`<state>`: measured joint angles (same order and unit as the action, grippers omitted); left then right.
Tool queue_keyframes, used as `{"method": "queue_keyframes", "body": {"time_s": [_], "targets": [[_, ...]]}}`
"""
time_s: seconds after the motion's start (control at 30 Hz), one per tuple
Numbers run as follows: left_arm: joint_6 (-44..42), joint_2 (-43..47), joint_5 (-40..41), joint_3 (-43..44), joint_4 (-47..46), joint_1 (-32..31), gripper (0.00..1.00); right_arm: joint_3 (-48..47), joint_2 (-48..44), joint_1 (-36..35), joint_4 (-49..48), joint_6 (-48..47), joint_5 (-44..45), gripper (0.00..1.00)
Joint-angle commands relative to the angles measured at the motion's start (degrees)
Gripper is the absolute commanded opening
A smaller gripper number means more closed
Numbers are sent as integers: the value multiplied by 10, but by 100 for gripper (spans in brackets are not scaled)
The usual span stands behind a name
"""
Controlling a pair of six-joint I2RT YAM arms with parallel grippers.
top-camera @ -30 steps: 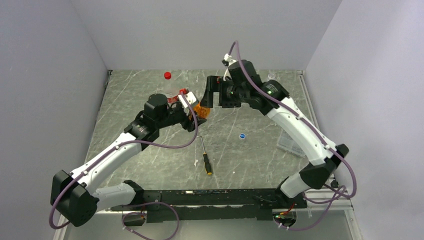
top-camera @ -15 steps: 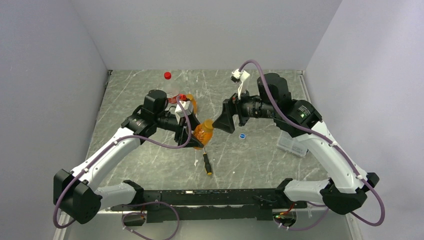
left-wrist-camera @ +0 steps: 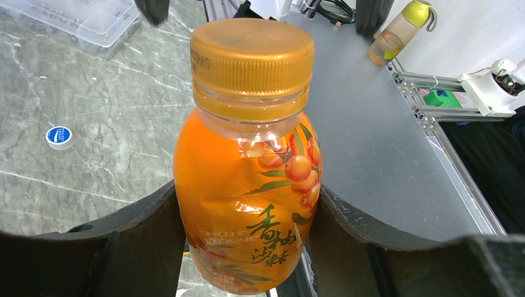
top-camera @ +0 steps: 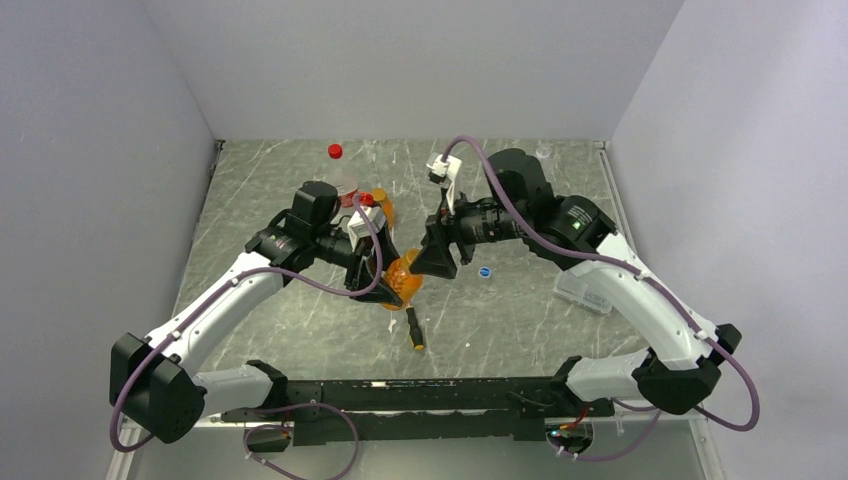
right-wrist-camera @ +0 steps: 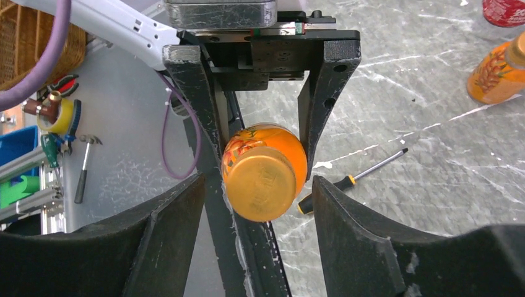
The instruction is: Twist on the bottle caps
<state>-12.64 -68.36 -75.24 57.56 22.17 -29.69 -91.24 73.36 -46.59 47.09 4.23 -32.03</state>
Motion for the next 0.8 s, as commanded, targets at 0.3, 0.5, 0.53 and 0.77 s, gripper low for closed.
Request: {"method": "queue_keyframes", "body": {"time_s": [0.3,0.5,0.53,0.77], "targets": [[-7,13,2,11,-11,2,0,-48,32,-20,15,-16,4,41],[29,37,92,2,-72,2,0,-52,50,-22,35,12,21,37],[37,41,103,-1,-90,3,0,-52,50,-22,36,20,29,36],[50,47,155,-6,-114,4,0,-66,59,-22,52,52,70,34]]}}
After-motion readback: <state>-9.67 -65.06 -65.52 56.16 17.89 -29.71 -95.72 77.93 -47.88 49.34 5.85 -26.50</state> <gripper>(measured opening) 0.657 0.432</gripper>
